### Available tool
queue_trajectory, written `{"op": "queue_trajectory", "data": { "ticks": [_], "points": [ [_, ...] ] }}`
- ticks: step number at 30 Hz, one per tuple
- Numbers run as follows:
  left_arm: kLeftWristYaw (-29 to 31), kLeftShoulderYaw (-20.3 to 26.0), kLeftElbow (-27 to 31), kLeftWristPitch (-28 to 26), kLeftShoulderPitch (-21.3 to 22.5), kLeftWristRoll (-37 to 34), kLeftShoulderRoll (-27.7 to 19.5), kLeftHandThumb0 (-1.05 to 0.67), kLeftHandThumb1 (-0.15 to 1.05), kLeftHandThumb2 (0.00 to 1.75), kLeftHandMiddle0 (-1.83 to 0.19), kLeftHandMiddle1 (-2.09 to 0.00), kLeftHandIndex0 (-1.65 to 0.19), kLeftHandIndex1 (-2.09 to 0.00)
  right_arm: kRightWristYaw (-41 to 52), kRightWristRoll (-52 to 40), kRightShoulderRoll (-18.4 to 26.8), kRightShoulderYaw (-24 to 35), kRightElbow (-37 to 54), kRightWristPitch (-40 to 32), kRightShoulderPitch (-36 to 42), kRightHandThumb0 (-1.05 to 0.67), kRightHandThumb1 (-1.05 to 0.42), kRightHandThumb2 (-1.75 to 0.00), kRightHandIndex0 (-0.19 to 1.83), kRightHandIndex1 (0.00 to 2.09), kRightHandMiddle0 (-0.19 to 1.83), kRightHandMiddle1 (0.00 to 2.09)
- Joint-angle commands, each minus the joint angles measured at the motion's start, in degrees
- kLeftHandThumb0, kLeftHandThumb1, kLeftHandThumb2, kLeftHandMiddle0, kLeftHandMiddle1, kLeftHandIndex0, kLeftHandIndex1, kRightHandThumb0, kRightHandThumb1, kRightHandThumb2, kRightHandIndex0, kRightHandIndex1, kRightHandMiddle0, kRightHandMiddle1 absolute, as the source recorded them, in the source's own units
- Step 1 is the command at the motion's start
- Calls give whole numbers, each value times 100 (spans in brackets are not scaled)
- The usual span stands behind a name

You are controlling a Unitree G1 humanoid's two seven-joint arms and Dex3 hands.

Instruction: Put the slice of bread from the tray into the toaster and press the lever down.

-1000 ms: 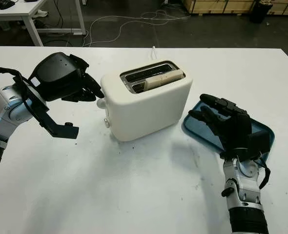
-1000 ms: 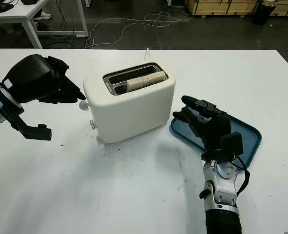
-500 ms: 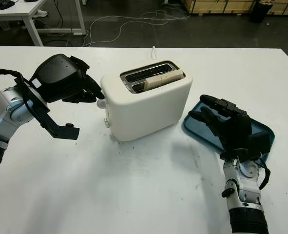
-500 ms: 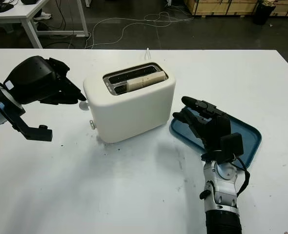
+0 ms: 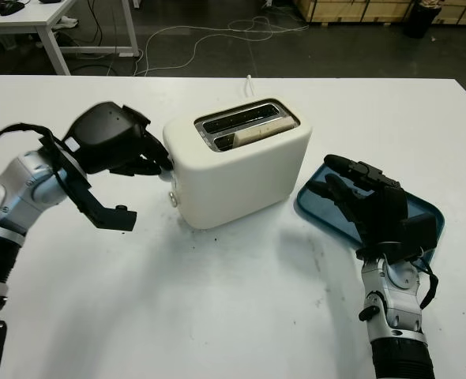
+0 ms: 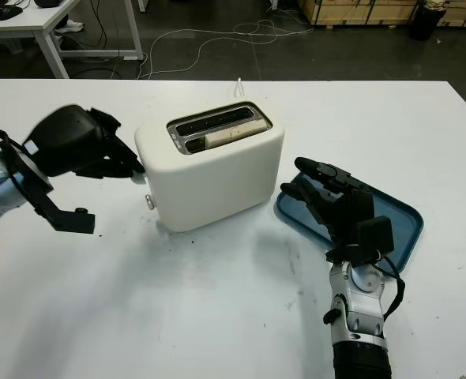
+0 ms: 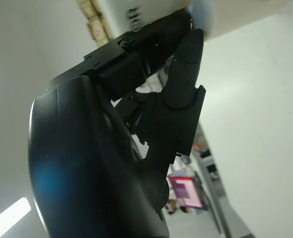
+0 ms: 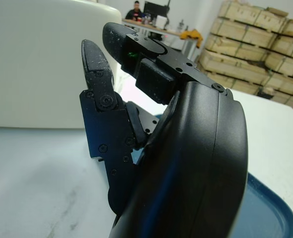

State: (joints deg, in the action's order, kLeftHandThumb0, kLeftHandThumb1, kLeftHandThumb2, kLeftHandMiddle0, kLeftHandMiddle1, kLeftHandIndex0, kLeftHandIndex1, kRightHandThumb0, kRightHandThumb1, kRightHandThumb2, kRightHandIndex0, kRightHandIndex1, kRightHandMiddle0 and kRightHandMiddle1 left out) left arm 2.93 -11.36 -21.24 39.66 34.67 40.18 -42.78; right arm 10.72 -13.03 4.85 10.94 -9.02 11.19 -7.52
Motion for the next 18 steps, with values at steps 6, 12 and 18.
{"op": "queue_trajectory", "data": {
  "ticks": [6, 12, 18],
  "points": [
    [-305, -375, -454, 73, 18, 212, 167, -39, 80, 0, -89, -150, -131, 0, 30, -100, 10, 59, 17, 6, 40, -42, -89, 0, 132, 0, 113, 0],
    [-193, -490, -531, 30, -38, 100, 220, -37, 79, 0, -84, -157, -129, 0, 37, -84, -1, 70, -6, 32, 37, -41, -89, 0, 132, 0, 113, 0],
    [-273, -576, -599, 31, -61, 138, 263, -37, 78, 0, -84, -158, -129, 0, 10, -60, -3, 71, 29, -2, 45, -40, -89, 0, 132, 1, 113, 0]
  ]
}}
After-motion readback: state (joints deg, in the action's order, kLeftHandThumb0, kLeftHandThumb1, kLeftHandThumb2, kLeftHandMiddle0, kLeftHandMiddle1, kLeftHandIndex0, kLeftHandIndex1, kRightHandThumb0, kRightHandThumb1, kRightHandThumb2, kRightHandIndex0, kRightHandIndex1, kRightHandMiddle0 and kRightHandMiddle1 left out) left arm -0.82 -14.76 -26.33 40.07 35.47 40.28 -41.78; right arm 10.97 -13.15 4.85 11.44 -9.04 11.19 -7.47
